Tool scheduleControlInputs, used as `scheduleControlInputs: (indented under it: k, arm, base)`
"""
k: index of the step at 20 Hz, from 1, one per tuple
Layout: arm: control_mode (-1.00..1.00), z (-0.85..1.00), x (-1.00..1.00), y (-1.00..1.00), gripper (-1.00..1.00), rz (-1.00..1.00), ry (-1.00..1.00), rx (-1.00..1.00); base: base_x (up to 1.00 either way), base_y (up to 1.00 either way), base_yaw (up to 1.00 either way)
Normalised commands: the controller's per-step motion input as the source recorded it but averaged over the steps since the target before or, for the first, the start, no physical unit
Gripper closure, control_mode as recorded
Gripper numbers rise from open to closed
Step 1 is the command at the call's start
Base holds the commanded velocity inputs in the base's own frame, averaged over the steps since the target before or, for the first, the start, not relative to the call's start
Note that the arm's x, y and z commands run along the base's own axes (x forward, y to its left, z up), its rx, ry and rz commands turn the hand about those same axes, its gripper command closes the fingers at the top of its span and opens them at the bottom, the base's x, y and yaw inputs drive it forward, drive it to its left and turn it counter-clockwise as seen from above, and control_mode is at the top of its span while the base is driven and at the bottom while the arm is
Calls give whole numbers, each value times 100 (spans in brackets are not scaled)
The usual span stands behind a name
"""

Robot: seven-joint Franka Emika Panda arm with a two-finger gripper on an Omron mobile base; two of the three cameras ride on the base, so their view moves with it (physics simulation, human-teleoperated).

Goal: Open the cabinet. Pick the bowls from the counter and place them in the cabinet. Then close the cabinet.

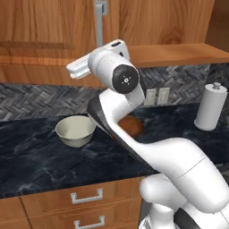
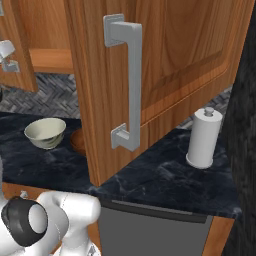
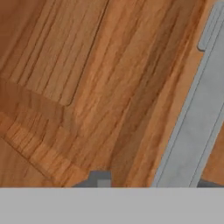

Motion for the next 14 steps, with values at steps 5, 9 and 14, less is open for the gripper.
scheduleControlInputs:
  k: [5, 9, 14]
  arm:
    - [-100, -28, -95, 100, 100, 0, 11, 0]
    - [-100, -39, -96, 100, 100, 0, 6, 0]
    - [-100, -34, -64, 100, 100, 0, 11, 0]
  base:
    - [0, 0, 0]
    - [0, 0, 0]
    - [0, 0, 0]
